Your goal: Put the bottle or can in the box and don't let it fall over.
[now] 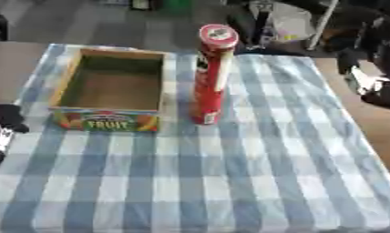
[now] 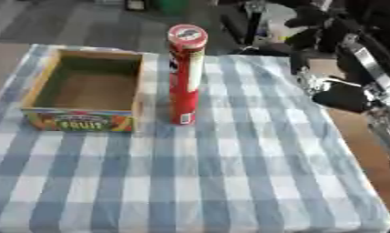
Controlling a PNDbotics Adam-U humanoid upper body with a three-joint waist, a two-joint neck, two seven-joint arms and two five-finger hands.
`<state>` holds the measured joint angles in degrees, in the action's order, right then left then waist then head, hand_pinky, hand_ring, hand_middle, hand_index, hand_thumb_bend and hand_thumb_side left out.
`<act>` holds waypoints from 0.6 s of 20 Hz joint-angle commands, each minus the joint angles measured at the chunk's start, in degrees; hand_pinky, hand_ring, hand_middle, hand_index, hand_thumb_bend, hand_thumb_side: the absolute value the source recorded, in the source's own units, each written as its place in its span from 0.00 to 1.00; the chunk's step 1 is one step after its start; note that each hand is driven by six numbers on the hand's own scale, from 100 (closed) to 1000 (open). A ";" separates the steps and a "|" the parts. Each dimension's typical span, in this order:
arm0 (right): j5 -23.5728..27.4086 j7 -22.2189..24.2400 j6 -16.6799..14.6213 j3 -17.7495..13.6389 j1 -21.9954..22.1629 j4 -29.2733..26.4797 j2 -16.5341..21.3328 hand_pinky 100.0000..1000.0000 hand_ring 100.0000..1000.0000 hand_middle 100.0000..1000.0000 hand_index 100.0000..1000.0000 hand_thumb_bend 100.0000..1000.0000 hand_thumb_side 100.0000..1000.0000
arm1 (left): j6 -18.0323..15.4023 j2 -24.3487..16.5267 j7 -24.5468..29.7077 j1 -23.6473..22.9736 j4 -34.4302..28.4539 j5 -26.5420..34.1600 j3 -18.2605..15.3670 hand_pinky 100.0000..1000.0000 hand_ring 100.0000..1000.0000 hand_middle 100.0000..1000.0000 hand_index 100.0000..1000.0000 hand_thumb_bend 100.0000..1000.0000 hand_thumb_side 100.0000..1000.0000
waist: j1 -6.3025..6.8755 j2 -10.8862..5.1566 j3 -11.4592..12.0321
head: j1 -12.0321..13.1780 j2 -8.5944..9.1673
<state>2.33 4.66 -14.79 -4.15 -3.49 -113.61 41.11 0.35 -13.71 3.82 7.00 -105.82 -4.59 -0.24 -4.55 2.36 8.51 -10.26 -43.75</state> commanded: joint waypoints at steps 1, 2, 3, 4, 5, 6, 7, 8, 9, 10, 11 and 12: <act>-0.19 0.05 -0.12 -0.41 -0.51 -0.98 1.33 0.70 0.73 0.81 0.94 0.00 0.35 | -0.10 -0.88 -0.04 0.45 -1.08 -0.05 -0.48 0.64 0.46 0.46 0.63 0.31 0.58 | 0.25 -0.72 -0.06 | -0.16 -0.37; -0.20 0.03 -0.12 -0.43 -0.49 -0.98 1.34 0.70 0.73 0.81 0.94 0.00 0.35 | -0.10 -0.86 -0.05 0.42 -1.08 -0.06 -0.51 0.64 0.46 0.46 0.63 0.31 0.58 | 0.26 -0.73 -0.03 | -0.17 -0.37; -0.20 0.01 -0.12 -0.44 -0.51 -0.98 1.37 0.70 0.73 0.81 0.94 0.00 0.35 | -0.09 -0.86 -0.08 0.38 -1.07 -0.07 -0.54 0.64 0.46 0.46 0.63 0.31 0.58 | 0.27 -0.73 -0.04 | -0.19 -0.37; -0.18 -0.01 -0.13 -0.45 -0.56 -0.98 1.41 0.70 0.73 0.81 0.94 0.00 0.35 | -0.09 -0.88 -0.10 0.37 -1.07 -0.08 -0.55 0.64 0.46 0.46 0.63 0.31 0.58 | 0.27 -0.72 -0.06 | -0.21 -0.37; -0.15 -0.03 -0.14 -0.46 -0.64 -0.98 1.47 0.70 0.73 0.81 0.95 0.00 0.35 | -0.09 -0.89 -0.09 0.39 -1.08 -0.07 -0.53 0.64 0.46 0.46 0.63 0.31 0.58 | 0.26 -0.70 -0.08 | -0.21 -0.37; -0.11 -0.05 -0.18 -0.46 -0.71 -0.98 1.52 0.70 0.73 0.81 0.95 0.00 0.35 | -0.09 -0.88 -0.07 0.40 -1.08 -0.07 -0.51 0.64 0.46 0.46 0.63 0.31 0.58 | 0.25 -0.70 -0.10 | -0.19 -0.37; -0.08 -0.06 -0.22 -0.48 -0.75 -0.98 1.60 0.70 0.74 0.81 0.95 0.00 0.35 | -0.09 -0.87 -0.01 0.38 -1.07 -0.09 -0.47 0.64 0.46 0.46 0.63 0.31 0.58 | 0.24 -0.72 -0.09 | -0.16 -0.37; -0.05 -0.04 -0.27 -0.48 -0.82 -0.98 1.76 0.70 0.74 0.81 0.95 0.01 0.35 | -0.09 -0.87 0.02 0.35 -1.05 -0.12 -0.48 0.64 0.46 0.46 0.63 0.31 0.58 | 0.24 -0.75 -0.07 | -0.10 -0.37; 0.01 0.03 -0.37 -0.47 -0.97 -0.98 2.14 0.71 0.74 0.81 0.95 0.01 0.36 | -0.08 -0.88 -0.01 0.32 -1.06 -0.14 -0.53 0.64 0.46 0.46 0.63 0.31 0.58 | 0.23 -0.76 -0.06 | -0.04 -0.37; 0.10 0.19 -0.55 -0.44 -1.26 -0.98 2.79 0.71 0.74 0.82 0.95 0.01 0.36 | -0.08 -0.92 -0.04 0.31 -1.06 -0.17 -0.56 0.64 0.46 0.46 0.63 0.31 0.58 | 0.22 -0.77 -0.08 | 0.01 -0.37; 0.21 0.49 -0.83 -0.33 -1.73 -0.98 3.84 0.72 0.75 0.83 0.96 0.02 0.36 | -0.08 -0.98 -0.02 0.30 -1.07 -0.18 -0.53 0.64 0.46 0.46 0.63 0.31 0.58 | 0.19 -0.77 -0.08 | 0.03 -0.37; 0.38 1.01 -1.12 -0.18 -2.22 -0.98 4.93 0.72 0.76 0.85 0.97 0.02 0.37 | -0.07 -1.02 0.03 0.30 -1.07 -0.19 -0.49 0.64 0.46 0.46 0.63 0.31 0.58 | 0.16 -0.78 -0.08 | 0.03 -0.37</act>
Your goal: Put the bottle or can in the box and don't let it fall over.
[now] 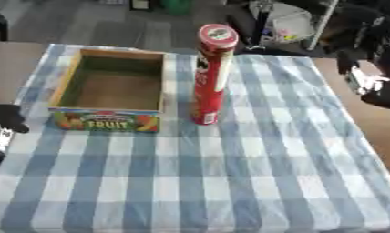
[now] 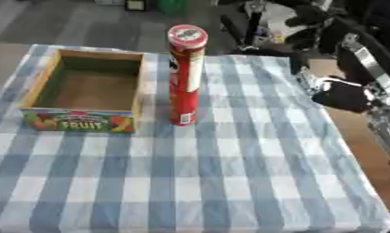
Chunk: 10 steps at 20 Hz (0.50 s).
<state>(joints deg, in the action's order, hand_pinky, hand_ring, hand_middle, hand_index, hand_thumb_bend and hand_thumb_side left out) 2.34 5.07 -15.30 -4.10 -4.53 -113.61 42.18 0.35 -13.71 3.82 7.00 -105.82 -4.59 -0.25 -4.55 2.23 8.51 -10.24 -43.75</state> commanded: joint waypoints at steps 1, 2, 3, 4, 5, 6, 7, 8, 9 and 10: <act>0.52 1.71 -1.05 0.07 -1.95 -0.98 5.51 0.73 0.77 0.86 0.98 0.03 0.38 | -0.06 -1.04 0.12 0.27 -1.03 -0.22 -0.40 0.64 0.46 0.46 0.63 0.31 0.58 | 0.11 -0.70 -0.03 | -0.04 -0.36; 0.87 2.87 -1.43 0.29 -2.76 -0.98 7.10 0.74 0.78 0.88 1.00 0.04 0.39 | -0.07 -1.03 0.21 0.25 -1.01 -0.25 -0.35 0.64 0.46 0.46 0.63 0.31 0.58 | 0.08 -0.74 0.01 | -0.08 -0.36; 1.23 4.71 -1.98 0.83 -3.95 -0.98 9.32 0.75 0.80 0.90 1.00 0.05 0.40 | -0.07 -1.04 0.29 0.26 -1.00 -0.27 -0.29 0.64 0.46 0.46 0.63 0.31 0.58 | 0.05 -0.79 0.18 | -0.15 -0.36; 1.73 6.87 -2.34 1.31 -5.07 -0.98 11.17 0.75 0.81 0.91 1.00 0.05 0.41 | -0.08 -1.05 0.34 0.27 -0.99 -0.27 -0.25 0.64 0.46 0.46 0.63 0.31 0.58 | 0.04 -0.83 0.27 | -0.17 -0.36; 2.22 10.00 -2.55 2.07 -6.57 -0.98 13.45 0.77 0.83 0.93 1.00 0.06 0.42 | -0.10 -1.08 0.40 0.30 -1.00 -0.26 -0.18 0.64 0.46 0.46 0.63 0.31 0.58 | 0.04 -0.87 0.47 | -0.30 -0.36; 2.79 13.57 -2.43 2.77 -8.14 -0.98 15.36 0.77 0.83 0.93 1.00 0.07 0.42 | -0.11 -1.08 0.48 0.31 -1.00 -0.24 -0.10 0.64 0.46 0.46 0.63 0.31 0.58 | 0.05 -0.91 0.65 | -0.42 -0.36; 3.35 17.63 -2.07 3.63 -9.99 -0.98 17.21 0.78 0.86 0.94 1.00 0.08 0.42 | -0.11 -1.06 0.59 0.31 -0.96 -0.20 0.02 0.64 0.46 0.46 0.63 0.31 0.58 | 0.05 -0.96 0.92 | -0.62 -0.36; 4.07 21.58 -1.41 4.44 -11.95 -0.98 18.60 0.79 0.88 0.95 1.00 0.09 0.42 | -0.11 -1.03 0.71 0.31 -0.93 -0.18 0.14 0.64 0.46 0.46 0.63 0.31 0.58 | 0.06 -0.99 1.15 | -0.76 -0.36; 4.72 25.11 -0.50 5.27 -14.04 -0.98 19.67 0.80 0.89 0.95 1.00 0.10 0.42 | -0.12 -0.99 0.86 0.31 -0.90 -0.14 0.28 0.64 0.46 0.46 0.63 0.31 0.58 | 0.08 -1.03 1.42 | -0.90 -0.36; 5.26 27.91 0.51 5.99 -15.89 -0.98 20.34 0.80 0.89 0.95 1.00 0.10 0.42 | -0.13 -0.95 0.98 0.33 -0.88 -0.11 0.39 0.64 0.46 0.46 0.63 0.31 0.58 | 0.10 -1.05 1.64 | -0.98 -0.36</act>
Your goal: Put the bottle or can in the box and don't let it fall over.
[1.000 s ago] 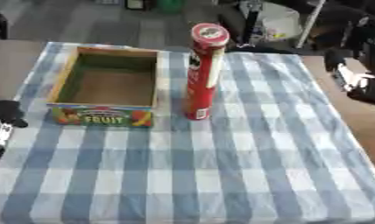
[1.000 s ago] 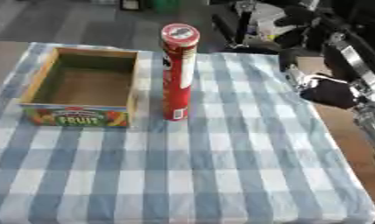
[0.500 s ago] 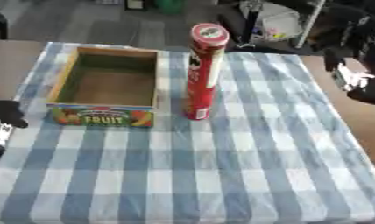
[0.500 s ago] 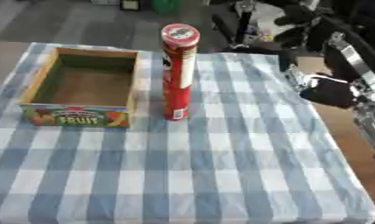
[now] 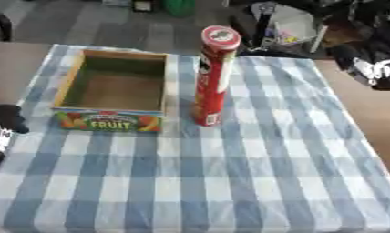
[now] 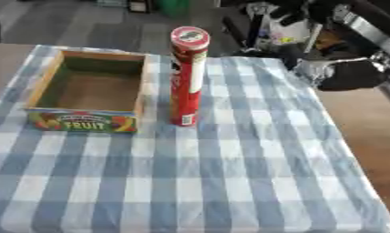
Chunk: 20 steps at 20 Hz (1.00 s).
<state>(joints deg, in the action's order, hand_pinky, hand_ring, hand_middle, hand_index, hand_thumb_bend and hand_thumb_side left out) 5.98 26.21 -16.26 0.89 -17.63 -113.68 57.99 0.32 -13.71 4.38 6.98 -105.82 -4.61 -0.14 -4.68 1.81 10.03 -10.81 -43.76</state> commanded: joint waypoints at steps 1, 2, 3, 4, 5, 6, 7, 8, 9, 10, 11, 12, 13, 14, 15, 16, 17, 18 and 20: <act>1.90 9.26 2.58 1.79 -4.75 -0.62 4.96 0.81 0.90 0.96 1.00 0.12 0.42 | -0.12 -0.92 0.53 0.42 -0.88 -0.05 0.39 0.64 0.46 0.46 0.63 0.31 0.58 | 0.27 -0.62 0.43 | -0.55 -0.36; 1.78 11.75 3.72 2.76 -7.06 0.28 5.02 0.81 0.91 0.96 1.00 0.12 0.42 | -0.15 -0.88 0.66 0.50 -0.89 0.01 0.51 0.64 0.46 0.46 0.63 0.31 0.58 | 0.32 -0.59 0.74 | -0.73 -0.36; 1.48 14.03 4.71 3.72 -9.39 1.70 4.70 0.82 0.92 0.97 1.00 0.14 0.43 | -0.16 -0.84 0.77 0.57 -0.89 0.06 0.62 0.64 0.46 0.46 0.63 0.31 0.58 | 0.38 -0.56 1.03 | -0.91 -0.36; 0.99 16.07 5.54 4.68 -11.66 3.49 4.15 0.82 0.92 0.97 1.00 0.14 0.43 | -0.17 -0.80 0.88 0.65 -0.89 0.11 0.73 0.64 0.46 0.46 0.63 0.31 0.58 | 0.45 -0.53 1.31 | -1.08 -0.36; 0.26 18.06 6.20 5.63 -13.93 5.67 3.38 0.83 0.93 0.97 1.00 0.15 0.43 | -0.18 -0.73 1.00 0.75 -0.90 0.17 0.85 0.64 0.46 0.46 0.63 0.31 0.58 | 0.55 -0.47 1.64 | -1.31 -0.29; -0.59 19.92 6.65 6.51 -16.16 8.09 2.45 0.84 0.94 0.98 1.00 0.16 0.44 | -0.20 -0.65 1.12 0.84 -0.91 0.23 0.96 0.64 0.46 0.46 0.63 0.31 0.58 | 0.65 -0.41 1.95 | -1.56 -0.21; -1.76 21.57 6.85 7.21 -18.29 10.55 1.51 0.86 0.95 0.99 1.00 0.17 0.44 | -0.20 -0.59 1.23 0.93 -0.92 0.29 1.05 0.64 0.46 0.46 0.63 0.31 0.58 | 0.75 -0.34 2.25 | -1.81 -0.12; -3.47 23.04 6.85 7.83 -20.39 13.05 0.51 0.86 0.96 0.99 1.00 0.18 0.44 | -0.21 -0.52 1.35 1.02 -0.92 0.35 1.16 0.64 0.46 0.46 0.63 0.31 0.58 | 0.85 -0.26 2.56 | -2.07 -0.04; -5.23 24.22 6.63 8.34 -22.19 15.32 -0.44 0.88 0.97 0.99 1.00 0.18 0.45 | -0.22 -0.46 1.44 1.09 -0.92 0.40 1.24 0.64 0.46 0.46 0.63 0.31 0.58 | 0.93 -0.17 2.83 | -2.31 0.01; -7.12 25.00 6.40 8.80 -23.89 17.60 -1.45 0.89 0.98 1.00 1.00 0.18 0.45 | -0.23 -0.40 1.54 1.19 -0.94 0.45 1.33 0.64 0.46 0.46 0.63 0.31 0.58 | 0.99 -0.06 3.16 | -2.61 0.09; -8.73 25.39 6.07 9.20 -25.36 19.72 -2.44 0.89 0.98 0.99 1.00 0.19 0.46 | -0.23 -0.32 1.62 1.29 -0.94 0.50 1.41 0.64 0.46 0.46 0.63 0.31 0.58 | 1.05 0.05 3.46 | -2.91 0.19; -10.06 25.58 5.82 9.41 -26.69 21.78 -3.42 0.89 0.98 0.99 1.00 0.18 0.46 | -0.23 -0.21 1.72 1.41 -0.94 0.55 1.52 0.64 0.46 0.46 0.63 0.31 0.58 | 1.12 0.17 3.78 | -3.24 0.31; -11.18 25.56 5.58 9.51 -27.82 23.73 -4.30 0.89 0.98 0.99 1.00 0.18 0.47 | -0.23 -0.10 1.83 1.52 -0.94 0.60 1.63 0.64 0.46 0.46 0.63 0.31 0.58 | 1.19 0.29 4.07 | -3.52 0.44; -12.36 25.18 5.45 9.55 -28.91 25.90 -5.22 0.89 0.98 0.99 1.00 0.18 0.48 | -0.23 0.00 1.97 1.64 -0.94 0.65 1.77 0.64 0.46 0.46 0.63 0.31 0.58 | 1.28 0.42 4.44 | -3.84 0.56; -13.50 24.66 5.19 9.69 -29.78 27.88 -6.01 0.90 0.98 0.99 1.00 0.18 0.49 | -0.24 0.07 2.11 1.75 -0.95 0.71 1.90 0.64 0.46 0.46 0.63 0.31 0.58 | 1.34 0.54 4.79 | -4.07 0.64; -14.80 24.06 5.03 9.83 -30.56 29.86 -6.79 0.90 0.98 0.99 1.00 0.17 0.49 | -0.27 0.14 2.28 1.84 -0.96 0.77 2.06 0.64 0.46 0.46 0.63 0.31 0.58 | 1.40 0.66 5.25 | -4.29 0.70; -15.99 23.53 4.84 9.99 -31.17 31.48 -7.44 0.90 0.98 0.99 1.00 0.17 0.50 | -0.28 0.20 2.41 1.91 -0.96 0.82 2.16 0.64 0.46 0.46 0.63 0.31 0.58 | 1.43 0.76 5.64 | -4.48 0.74; -17.11 23.10 4.68 10.15 -31.68 32.95 -8.03 0.90 0.98 0.99 1.00 0.17 0.50 | -0.27 0.26 2.50 2.00 -0.95 0.85 2.23 0.64 0.46 0.46 0.63 0.31 0.58 | 1.46 0.86 6.02 | -4.70 0.82; -18.70 22.45 4.37 10.36 -32.43 35.38 -9.03 0.89 0.97 0.98 1.00 0.17 0.51 | -0.29 0.35 2.66 2.21 -0.97 0.92 2.36 0.64 0.46 0.46 0.63 0.31 0.58 | 1.51 1.06 6.66 | -5.05 0.95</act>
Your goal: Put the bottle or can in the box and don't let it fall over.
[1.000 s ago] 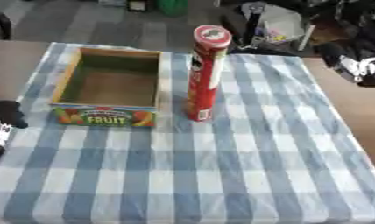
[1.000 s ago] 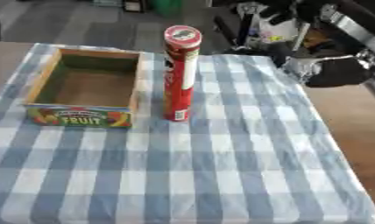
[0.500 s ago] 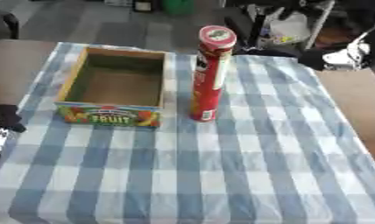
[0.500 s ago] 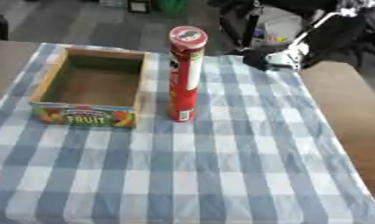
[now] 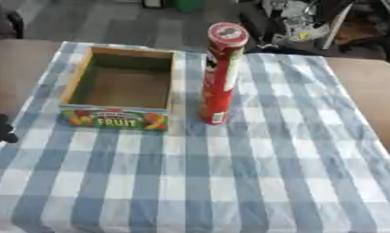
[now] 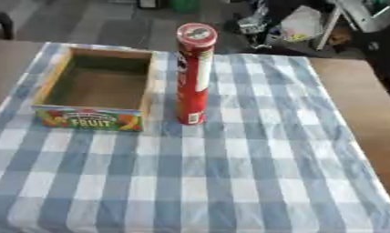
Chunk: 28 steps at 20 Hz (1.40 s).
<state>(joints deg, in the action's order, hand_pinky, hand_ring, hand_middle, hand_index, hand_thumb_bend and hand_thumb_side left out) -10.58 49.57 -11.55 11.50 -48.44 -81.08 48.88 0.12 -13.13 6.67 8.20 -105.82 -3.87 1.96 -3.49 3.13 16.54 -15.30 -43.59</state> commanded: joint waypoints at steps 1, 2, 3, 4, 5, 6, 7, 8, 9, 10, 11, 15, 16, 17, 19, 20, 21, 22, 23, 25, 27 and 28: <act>-2.53 -1.03 -0.52 -0.10 -1.85 3.79 -0.38 0.88 0.97 0.98 1.00 0.16 0.51 | -0.08 -0.20 0.42 1.06 -0.99 0.21 0.31 0.64 0.46 0.46 0.63 0.31 0.58 | 0.34 -0.20 0.37 | -0.66 0.81; -2.77 -0.85 -0.62 0.11 -2.05 4.78 -0.83 0.88 0.97 0.98 1.00 0.16 0.52 | -0.08 -0.19 0.47 1.13 -1.00 0.23 0.35 0.64 0.46 0.46 0.63 0.31 0.58 | 0.34 -0.13 0.59 | -0.73 0.80; -2.98 -0.62 -0.68 0.24 -2.27 5.63 -1.24 0.88 0.96 0.97 1.00 0.16 0.52 | -0.07 -0.16 0.52 1.21 -1.01 0.25 0.40 0.64 0.46 0.46 0.63 0.31 0.58 | 0.33 -0.07 0.76 | -0.81 0.80; -3.13 -0.41 -0.73 0.32 -2.47 6.34 -1.60 0.88 0.96 0.97 1.00 0.16 0.52 | -0.08 -0.12 0.57 1.30 -1.03 0.28 0.44 0.64 0.46 0.46 0.63 0.31 0.58 | 0.32 -0.01 0.92 | -0.91 0.84; -3.25 -0.23 -0.79 0.39 -2.64 6.85 -1.86 0.88 0.96 0.97 1.00 0.16 0.53 | -0.09 -0.10 0.61 1.36 -1.04 0.30 0.47 0.64 0.46 0.46 0.63 0.31 0.58 | 0.32 0.03 1.03 | -0.96 0.87; -3.40 -0.07 -0.84 0.46 -2.81 7.23 -2.16 0.88 0.96 0.97 1.00 0.16 0.53 | -0.08 -0.07 0.64 1.42 -1.05 0.31 0.50 0.64 0.46 0.46 0.63 0.31 0.58 | 0.31 0.07 1.18 | -1.02 0.91; -3.45 0.06 -0.90 0.54 -2.94 7.48 -2.44 0.88 0.96 0.97 1.00 0.15 0.53 | -0.08 -0.04 0.67 1.47 -1.05 0.31 0.52 0.64 0.46 0.46 0.63 0.31 0.58 | 0.30 0.09 1.29 | -1.07 0.92; -3.29 0.24 -0.99 0.65 -3.03 7.54 -2.68 0.88 0.96 0.97 1.00 0.15 0.54 | -0.07 -0.02 0.67 1.51 -1.05 0.32 0.52 0.64 0.46 0.46 0.63 0.31 0.58 | 0.29 0.10 1.37 | -1.08 0.92; -3.16 0.52 -1.06 0.79 -3.11 7.46 -2.83 0.88 0.96 0.97 1.00 0.15 0.54 | -0.07 -0.02 0.67 1.53 -1.06 0.32 0.51 0.64 0.46 0.46 0.63 0.31 0.58 | 0.27 0.11 1.44 | -1.07 0.91; -3.08 0.87 -1.12 0.93 -3.21 7.22 -3.00 0.87 0.96 0.97 1.00 0.15 0.54 | -0.06 -0.01 0.68 1.54 -1.05 0.32 0.52 0.64 0.46 0.46 0.63 0.31 0.58 | 0.25 0.11 1.49 | -1.07 0.91; -3.01 1.23 -1.17 1.06 -3.29 6.92 -3.13 0.87 0.96 0.97 1.00 0.15 0.54 | -0.06 0.00 0.69 1.57 -1.05 0.32 0.53 0.64 0.46 0.46 0.63 0.31 0.58 | 0.23 0.11 1.52 | -1.08 0.91; -3.20 2.31 -1.31 1.95 -3.61 5.88 -3.59 0.87 0.95 0.98 1.00 0.17 0.53 | -0.07 0.04 0.79 1.69 -1.06 0.37 0.64 0.64 0.46 0.46 0.63 0.31 0.58 | 0.15 0.08 1.79 | -1.19 0.94; -3.51 2.36 -1.40 2.24 -3.64 5.69 -3.71 0.87 0.95 0.98 1.00 0.18 0.52 | -0.07 0.04 0.81 1.72 -1.07 0.39 0.65 0.64 0.46 0.46 0.63 0.31 0.58 | 0.14 0.06 1.87 | -1.17 0.88; -3.91 2.38 -1.49 2.47 -3.66 5.59 -3.84 0.87 0.95 0.98 1.00 0.18 0.51 | -0.07 0.04 0.81 1.74 -1.08 0.41 0.66 0.64 0.46 0.46 0.63 0.31 0.58 | 0.13 0.05 1.93 | -1.18 0.87; -5.20 2.39 -1.74 2.88 -3.69 5.58 -4.15 0.87 0.95 0.98 1.00 0.19 0.50 | -0.07 0.05 0.84 1.81 -1.09 0.44 0.69 0.64 0.46 0.46 0.63 0.31 0.58 | 0.11 0.03 2.08 | -1.26 0.84; -5.98 2.39 -1.86 2.99 -3.69 5.69 -4.30 0.87 0.94 0.97 1.00 0.19 0.50 | -0.07 0.06 0.86 1.84 -1.10 0.45 0.71 0.64 0.46 0.46 0.63 0.31 0.58 | 0.10 0.03 2.16 | -1.27 0.82; -6.64 2.40 -2.00 3.05 -3.70 5.84 -4.45 0.87 0.94 0.97 1.00 0.19 0.50 | -0.08 0.06 0.89 1.87 -1.10 0.47 0.73 0.64 0.46 0.46 0.63 0.31 0.58 | 0.09 0.03 2.21 | -1.28 0.80; -7.34 2.40 -2.15 3.15 -3.68 6.04 -4.56 0.87 0.94 0.97 1.00 0.20 0.49 | -0.08 0.07 0.90 1.91 -1.11 0.49 0.74 0.64 0.46 0.46 0.63 0.31 0.58 | 0.08 0.03 2.30 | -1.34 0.79; -8.01 2.40 -2.33 3.23 -3.65 6.24 -4.70 0.86 0.93 0.97 1.00 0.20 0.48 | -0.08 0.08 0.90 1.95 -1.12 0.51 0.74 0.64 0.46 0.46 0.63 0.31 0.58 | 0.07 0.03 2.38 | -1.38 0.77; -9.00 2.40 -2.72 3.27 -3.57 6.55 -4.92 0.86 0.92 0.97 1.00 0.21 0.47 | -0.07 0.09 0.90 2.04 -1.14 0.54 0.75 0.64 0.46 0.46 0.63 0.31 0.58 | 0.05 0.07 2.53 | -1.46 0.73; -9.69 2.40 -3.09 3.37 -3.47 6.85 -5.03 0.85 0.92 0.97 1.00 0.21 0.47 | -0.06 0.12 0.91 2.08 -1.13 0.55 0.75 0.64 0.46 0.46 0.63 0.31 0.58 | 0.01 0.11 2.64 | -1.51 0.73; -9.95 2.40 -3.22 3.40 -3.40 7.05 -5.12 0.84 0.91 0.96 1.00 0.21 0.46 | -0.06 0.13 0.91 2.11 -1.14 0.55 0.75 0.64 0.46 0.46 0.63 0.31 0.58 | -0.02 0.14 2.69 | -1.55 0.76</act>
<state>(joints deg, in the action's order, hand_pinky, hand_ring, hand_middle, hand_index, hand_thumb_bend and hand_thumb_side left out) -19.91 51.70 -14.12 15.26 -50.84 -73.98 42.77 0.11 -12.64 7.43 9.49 -105.94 -3.52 2.63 -3.72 3.56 19.19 -16.70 -43.14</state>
